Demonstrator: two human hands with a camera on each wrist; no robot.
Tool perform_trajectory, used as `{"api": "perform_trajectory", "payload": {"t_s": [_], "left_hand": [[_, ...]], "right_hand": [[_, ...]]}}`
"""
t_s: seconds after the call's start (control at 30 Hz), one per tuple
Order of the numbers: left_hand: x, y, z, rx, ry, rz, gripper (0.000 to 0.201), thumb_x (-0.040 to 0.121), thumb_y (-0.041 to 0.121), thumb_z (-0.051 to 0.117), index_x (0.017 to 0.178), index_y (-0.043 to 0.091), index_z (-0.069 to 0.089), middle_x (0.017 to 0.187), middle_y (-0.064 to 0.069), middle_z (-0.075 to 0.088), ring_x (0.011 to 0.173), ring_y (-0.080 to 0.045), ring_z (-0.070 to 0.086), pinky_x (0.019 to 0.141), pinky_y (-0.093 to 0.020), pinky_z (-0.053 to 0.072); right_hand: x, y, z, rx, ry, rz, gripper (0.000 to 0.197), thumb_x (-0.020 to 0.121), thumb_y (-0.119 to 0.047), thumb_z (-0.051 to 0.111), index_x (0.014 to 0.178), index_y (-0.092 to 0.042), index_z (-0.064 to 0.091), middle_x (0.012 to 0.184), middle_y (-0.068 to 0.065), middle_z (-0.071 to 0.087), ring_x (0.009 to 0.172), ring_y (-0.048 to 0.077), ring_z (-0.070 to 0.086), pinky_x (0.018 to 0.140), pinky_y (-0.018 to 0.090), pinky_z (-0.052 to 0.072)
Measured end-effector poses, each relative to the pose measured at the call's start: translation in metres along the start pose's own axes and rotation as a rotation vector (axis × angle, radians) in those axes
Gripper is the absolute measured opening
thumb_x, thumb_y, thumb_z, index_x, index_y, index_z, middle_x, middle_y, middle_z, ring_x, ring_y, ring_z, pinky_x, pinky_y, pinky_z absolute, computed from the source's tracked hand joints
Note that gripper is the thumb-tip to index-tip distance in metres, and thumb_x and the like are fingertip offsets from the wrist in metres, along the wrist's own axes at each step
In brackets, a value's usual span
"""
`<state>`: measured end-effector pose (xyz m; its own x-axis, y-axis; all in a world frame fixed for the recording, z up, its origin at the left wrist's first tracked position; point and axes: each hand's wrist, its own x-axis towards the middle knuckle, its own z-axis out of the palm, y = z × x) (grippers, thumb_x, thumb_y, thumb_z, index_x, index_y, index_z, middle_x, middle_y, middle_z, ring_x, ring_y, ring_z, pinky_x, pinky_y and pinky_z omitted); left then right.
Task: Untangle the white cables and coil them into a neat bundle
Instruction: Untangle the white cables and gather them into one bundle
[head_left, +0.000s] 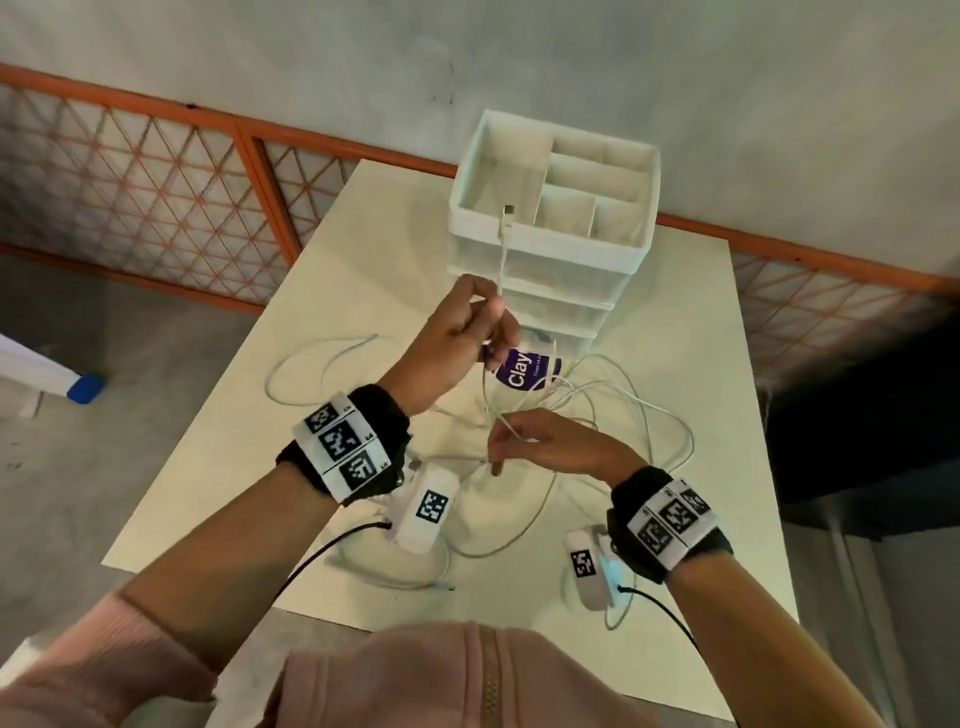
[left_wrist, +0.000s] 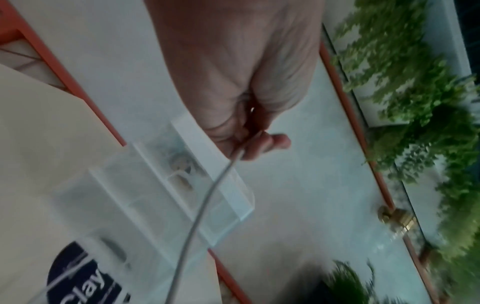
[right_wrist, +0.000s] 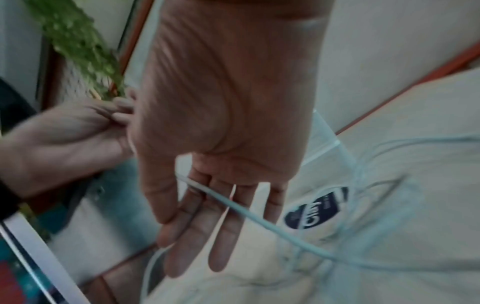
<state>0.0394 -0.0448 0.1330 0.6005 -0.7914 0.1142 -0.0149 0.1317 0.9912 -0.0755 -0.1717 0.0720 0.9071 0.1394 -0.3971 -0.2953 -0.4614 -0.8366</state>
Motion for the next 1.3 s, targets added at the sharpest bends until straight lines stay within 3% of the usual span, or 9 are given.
{"api": "perform_trajectory", "payload": {"t_s": [0.2, 0.43, 0.57, 0.67, 0.77, 0.93, 1.03, 1.13, 1.3], "left_hand": [[-0.008, -0.004, -0.061, 0.234, 0.197, -0.071, 0.012, 0.099, 0.013, 0.040, 0.088, 0.016, 0.041, 0.061, 0.003, 0.041, 0.049, -0.003, 0.031, 0.049, -0.020, 0.024], [-0.020, -0.048, -0.020, 0.454, -0.186, -0.229, 0.036, 0.074, 0.030, 0.077, 0.106, 0.019, 0.064, 0.053, 0.006, 0.036, 0.049, -0.008, 0.031, 0.048, -0.019, 0.022], [-0.011, -0.050, -0.008, 0.583, -0.221, -0.101, 0.016, 0.088, 0.032, 0.062, 0.078, 0.020, 0.065, 0.057, -0.002, 0.052, 0.053, -0.002, 0.041, 0.056, -0.019, 0.032], [-0.006, -0.039, -0.024, 0.611, -0.042, 0.072, 0.023, 0.095, 0.026, 0.052, 0.072, 0.023, 0.054, 0.062, 0.004, 0.051, 0.055, -0.003, 0.041, 0.057, -0.019, 0.033], [0.004, -0.022, -0.053, 0.556, 0.369, 0.163, 0.026, 0.095, 0.033, 0.046, 0.072, 0.024, 0.052, 0.055, 0.010, 0.046, 0.051, -0.003, 0.036, 0.053, -0.022, 0.030], [0.003, -0.032, -0.088, 0.722, 0.606, -0.047, 0.028, 0.092, 0.029, 0.055, 0.082, 0.004, 0.062, 0.067, -0.008, 0.059, 0.066, -0.017, 0.053, 0.058, -0.027, 0.032], [-0.009, -0.051, -0.082, 0.688, 0.578, -0.267, 0.031, 0.087, 0.021, 0.063, 0.112, 0.004, 0.058, 0.071, -0.005, 0.053, 0.074, -0.021, 0.053, 0.068, -0.028, 0.040], [-0.014, -0.051, -0.055, 0.576, 0.513, -0.109, 0.039, 0.089, 0.018, 0.061, 0.124, 0.009, 0.049, 0.052, 0.002, 0.037, 0.045, -0.004, 0.040, 0.048, -0.015, 0.035], [-0.014, -0.035, -0.011, 0.431, 0.069, -0.001, 0.030, 0.094, 0.027, 0.052, 0.123, 0.022, 0.055, 0.056, 0.005, 0.049, 0.045, -0.005, 0.039, 0.051, -0.019, 0.032]], "right_hand": [[-0.029, 0.070, -0.031, -0.135, 0.191, 0.254, 0.027, 0.097, -0.016, 0.049, 0.072, -0.020, 0.059, 0.081, 0.006, 0.066, 0.072, 0.017, 0.062, 0.087, 0.046, 0.049], [-0.025, -0.001, -0.035, -0.243, 0.223, 0.016, 0.012, 0.091, -0.022, 0.061, 0.083, -0.017, 0.068, 0.071, -0.012, 0.065, 0.067, -0.001, 0.063, 0.075, 0.019, 0.047], [-0.022, -0.025, -0.039, -0.220, 0.277, -0.041, 0.016, 0.093, -0.020, 0.057, 0.096, -0.008, 0.067, 0.080, 0.002, 0.067, 0.073, 0.013, 0.065, 0.073, 0.023, 0.049], [-0.031, -0.010, -0.044, -0.214, 0.269, 0.004, 0.009, 0.092, -0.016, 0.058, 0.095, -0.011, 0.066, 0.083, 0.004, 0.068, 0.064, 0.007, 0.063, 0.067, 0.014, 0.048], [-0.041, 0.031, -0.048, -0.310, 0.184, 0.211, 0.013, 0.092, -0.011, 0.054, 0.087, -0.018, 0.063, 0.087, 0.007, 0.069, 0.070, 0.011, 0.065, 0.071, 0.021, 0.050], [-0.060, 0.079, -0.050, -0.375, 0.269, 0.395, 0.030, 0.091, -0.003, 0.045, 0.078, -0.026, 0.059, 0.075, -0.002, 0.069, 0.085, 0.034, 0.064, 0.071, 0.031, 0.046], [-0.060, 0.065, -0.056, -0.340, 0.417, 0.279, 0.030, 0.095, -0.006, 0.045, 0.083, -0.030, 0.059, 0.068, -0.007, 0.068, 0.072, 0.030, 0.064, 0.063, 0.028, 0.044], [-0.052, 0.032, -0.059, -0.333, 0.384, 0.165, 0.023, 0.098, -0.012, 0.045, 0.101, -0.019, 0.067, 0.061, -0.004, 0.062, 0.057, 0.000, 0.060, 0.063, 0.015, 0.047], [-0.035, -0.021, -0.056, -0.439, 0.295, 0.066, 0.026, 0.096, -0.015, 0.049, 0.113, -0.021, 0.068, 0.060, -0.010, 0.056, 0.054, -0.001, 0.055, 0.060, 0.009, 0.040]]}}
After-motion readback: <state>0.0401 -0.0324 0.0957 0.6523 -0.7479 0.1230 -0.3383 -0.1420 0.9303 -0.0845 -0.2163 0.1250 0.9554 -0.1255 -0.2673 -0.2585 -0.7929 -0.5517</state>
